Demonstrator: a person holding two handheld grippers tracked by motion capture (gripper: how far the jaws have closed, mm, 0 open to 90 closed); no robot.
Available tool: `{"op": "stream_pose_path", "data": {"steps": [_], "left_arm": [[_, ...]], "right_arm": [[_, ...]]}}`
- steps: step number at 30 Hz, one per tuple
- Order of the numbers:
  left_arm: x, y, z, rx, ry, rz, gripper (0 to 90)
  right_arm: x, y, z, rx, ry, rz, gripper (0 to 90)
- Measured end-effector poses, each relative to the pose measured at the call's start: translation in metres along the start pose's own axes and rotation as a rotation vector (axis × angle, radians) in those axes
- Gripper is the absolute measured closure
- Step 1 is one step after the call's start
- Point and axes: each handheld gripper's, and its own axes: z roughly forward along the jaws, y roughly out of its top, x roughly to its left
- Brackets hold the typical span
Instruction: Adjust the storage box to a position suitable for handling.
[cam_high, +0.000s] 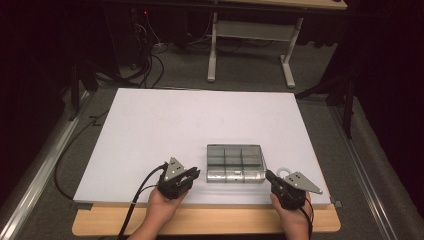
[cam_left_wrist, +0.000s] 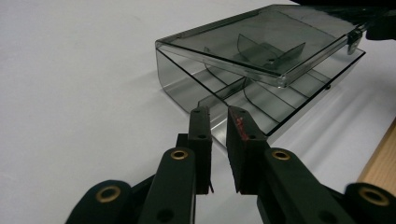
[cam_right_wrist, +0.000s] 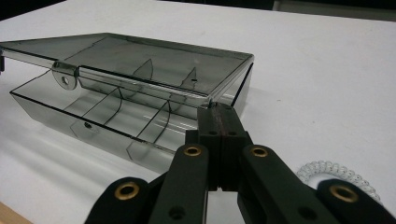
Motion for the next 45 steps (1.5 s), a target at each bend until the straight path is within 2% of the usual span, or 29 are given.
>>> {"op": "stream_pose_path", "data": {"steps": [6,18,30,37,45], "left_arm": [[-0.005,0.003,0.001,-0.016,-0.017,-0.008,81.9],[-0.011,0.007,0.006,-0.018,-0.039,-0.005,81.6],[-0.016,0.008,0.016,-0.021,-0.044,-0.007,83.2],[-0.017,0.009,0.016,-0.033,-0.045,-0.004,89.6],[-0.017,0.011,0.016,-0.040,-0.045,-0.005,90.0]], "right_arm": [[-0.001,0.001,0.000,-0.005,0.000,0.000,90.0],[0.001,0.004,0.001,-0.010,0.002,-0.009,90.0],[0.001,0.004,0.001,-0.011,0.002,-0.009,90.0],[0.000,0.004,0.001,-0.010,0.003,-0.010,90.0],[0.000,0.004,0.001,-0.011,0.003,-0.011,90.0]]}}
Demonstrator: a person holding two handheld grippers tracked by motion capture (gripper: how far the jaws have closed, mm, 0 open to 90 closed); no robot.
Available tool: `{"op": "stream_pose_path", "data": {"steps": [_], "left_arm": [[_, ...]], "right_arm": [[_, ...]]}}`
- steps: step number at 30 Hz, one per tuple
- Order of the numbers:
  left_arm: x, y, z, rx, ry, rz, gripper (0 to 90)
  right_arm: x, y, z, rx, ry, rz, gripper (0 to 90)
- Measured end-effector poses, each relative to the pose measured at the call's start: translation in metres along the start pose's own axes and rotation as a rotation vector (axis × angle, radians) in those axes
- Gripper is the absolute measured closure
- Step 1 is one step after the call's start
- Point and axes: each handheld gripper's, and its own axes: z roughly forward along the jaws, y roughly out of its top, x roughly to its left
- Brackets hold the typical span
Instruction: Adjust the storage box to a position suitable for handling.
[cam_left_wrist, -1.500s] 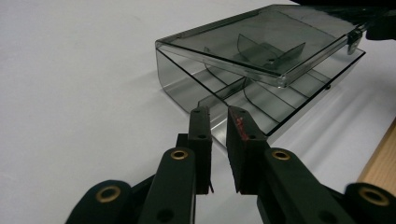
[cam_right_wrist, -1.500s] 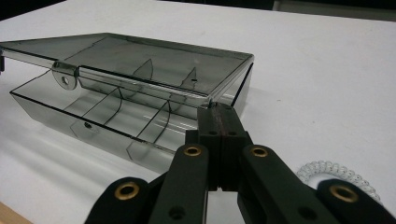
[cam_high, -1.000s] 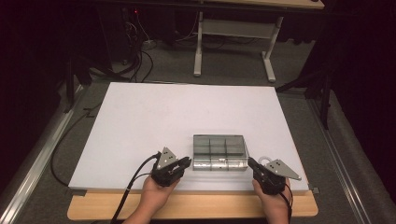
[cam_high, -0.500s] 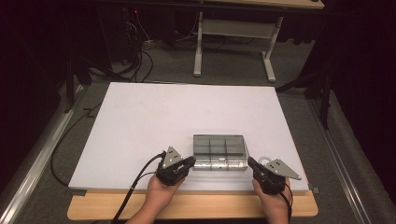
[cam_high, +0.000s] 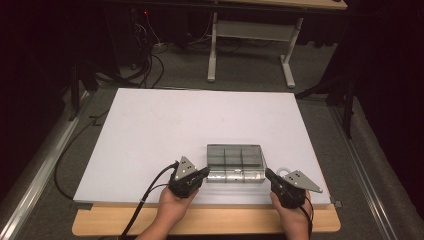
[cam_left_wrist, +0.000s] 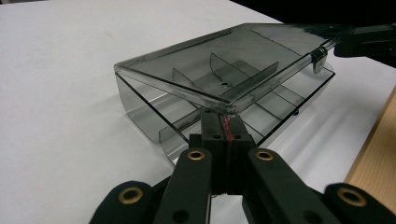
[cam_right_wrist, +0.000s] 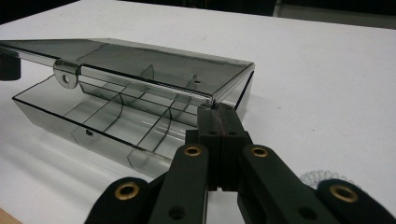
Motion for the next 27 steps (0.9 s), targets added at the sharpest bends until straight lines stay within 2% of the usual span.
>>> {"op": "stream_pose_path", "data": {"steps": [27], "left_arm": [[0.003,0.020,-0.004,-0.048,0.013,0.005,90.0]], "right_arm": [[0.004,-0.010,0.004,0.039,0.012,-0.011,90.0]]}}
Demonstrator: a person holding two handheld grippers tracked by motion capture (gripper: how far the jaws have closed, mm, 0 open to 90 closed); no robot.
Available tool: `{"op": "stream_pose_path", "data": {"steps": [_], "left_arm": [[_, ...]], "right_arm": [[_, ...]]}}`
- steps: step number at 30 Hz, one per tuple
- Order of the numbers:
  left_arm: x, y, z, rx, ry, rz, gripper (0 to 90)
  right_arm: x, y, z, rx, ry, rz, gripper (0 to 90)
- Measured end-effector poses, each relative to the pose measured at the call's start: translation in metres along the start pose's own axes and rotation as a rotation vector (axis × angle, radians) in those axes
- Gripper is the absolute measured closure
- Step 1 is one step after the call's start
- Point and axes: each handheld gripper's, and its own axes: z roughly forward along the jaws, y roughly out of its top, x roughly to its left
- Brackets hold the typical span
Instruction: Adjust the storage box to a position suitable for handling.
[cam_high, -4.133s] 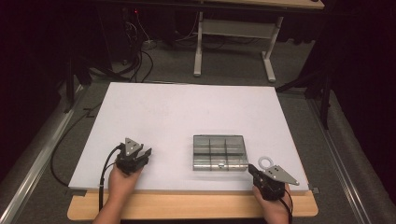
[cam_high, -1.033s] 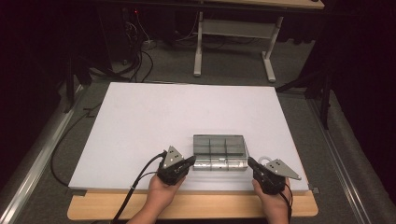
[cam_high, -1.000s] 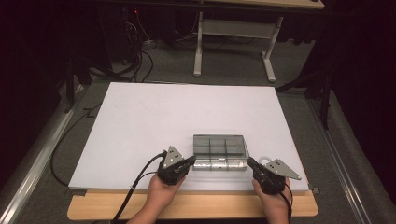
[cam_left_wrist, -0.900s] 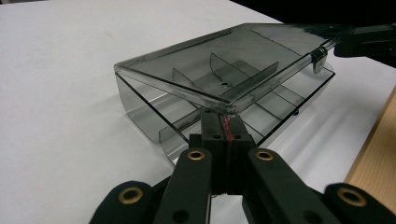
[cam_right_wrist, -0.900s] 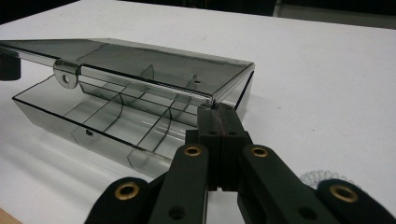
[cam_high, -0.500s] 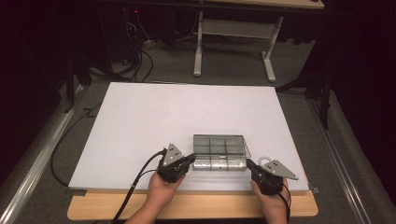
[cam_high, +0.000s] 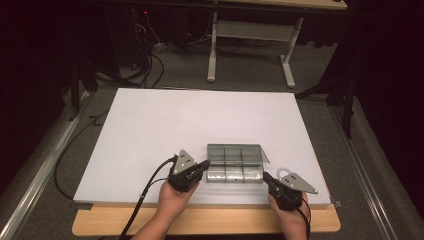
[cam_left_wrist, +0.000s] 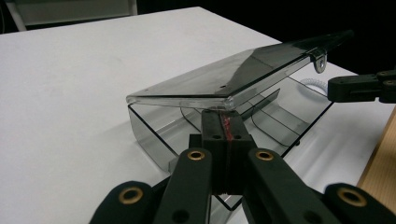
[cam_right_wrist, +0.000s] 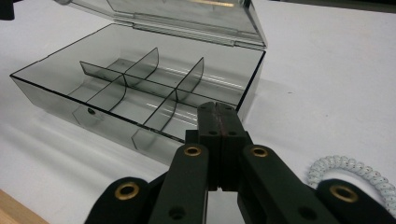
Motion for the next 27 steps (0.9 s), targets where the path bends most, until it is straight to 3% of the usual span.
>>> {"op": "stream_pose_path", "data": {"steps": [27], "left_arm": [[0.009,0.020,0.005,-0.024,0.021,-0.012,90.0]], "right_arm": [[0.002,-0.001,0.001,0.002,0.011,-0.001,90.0]]}}
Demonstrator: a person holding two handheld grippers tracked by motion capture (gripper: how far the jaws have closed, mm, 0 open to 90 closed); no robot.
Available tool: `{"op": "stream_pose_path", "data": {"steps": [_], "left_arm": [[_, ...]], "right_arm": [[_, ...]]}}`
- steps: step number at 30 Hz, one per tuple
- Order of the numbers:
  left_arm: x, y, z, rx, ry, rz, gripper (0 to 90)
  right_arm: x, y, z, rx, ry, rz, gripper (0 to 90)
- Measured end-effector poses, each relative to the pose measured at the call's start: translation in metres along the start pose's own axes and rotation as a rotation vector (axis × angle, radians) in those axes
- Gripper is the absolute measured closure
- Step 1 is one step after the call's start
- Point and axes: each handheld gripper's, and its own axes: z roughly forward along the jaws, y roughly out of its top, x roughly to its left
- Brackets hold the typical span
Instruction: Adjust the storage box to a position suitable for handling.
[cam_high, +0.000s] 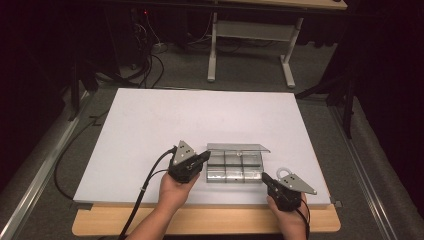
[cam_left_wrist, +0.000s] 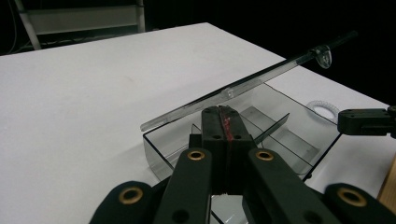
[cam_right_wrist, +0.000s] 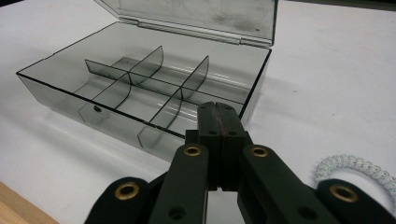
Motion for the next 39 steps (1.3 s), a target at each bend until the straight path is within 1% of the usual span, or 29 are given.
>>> {"op": "stream_pose_path", "data": {"steps": [7,8,10,11,12,13,15,16,18,21,28,39], "left_arm": [[0.003,0.001,0.007,0.012,0.010,0.001,90.0],[0.004,0.001,0.008,0.014,0.017,0.004,90.0],[0.005,0.001,0.010,0.011,0.012,0.000,90.0],[0.006,0.002,0.011,0.015,0.022,0.003,90.0],[0.007,0.002,0.012,0.016,0.016,0.001,90.0],[0.008,0.001,0.013,0.018,0.027,0.002,90.0],[0.009,0.001,0.014,0.020,0.024,-0.001,90.0],[0.009,0.001,0.014,0.021,0.032,0.001,90.0],[0.010,0.000,0.016,0.021,0.035,0.000,90.0],[0.012,0.000,0.019,0.019,0.031,-0.010,90.0],[0.014,-0.002,0.024,0.027,0.035,-0.011,90.0],[0.019,-0.004,0.030,0.027,0.045,-0.025,90.0]], "right_arm": [[0.000,0.000,0.000,0.001,0.000,0.002,90.0],[0.000,0.000,0.000,0.001,-0.001,0.002,90.0],[0.000,0.000,0.000,0.001,-0.002,0.003,90.0],[-0.001,0.000,0.000,0.000,-0.001,0.002,90.0],[-0.001,0.000,0.000,-0.001,-0.001,0.001,90.0],[-0.001,0.000,0.000,-0.001,-0.001,0.000,90.0],[-0.001,0.000,0.000,-0.001,-0.001,0.003,90.0],[-0.001,0.000,0.000,-0.001,-0.001,0.002,90.0],[-0.001,0.000,0.000,-0.001,-0.001,0.002,90.0],[-0.001,0.000,0.000,-0.002,-0.002,0.001,90.0],[-0.001,0.000,0.000,-0.002,0.001,0.004,90.0],[-0.001,0.000,0.000,-0.002,0.001,0.005,90.0]]}}
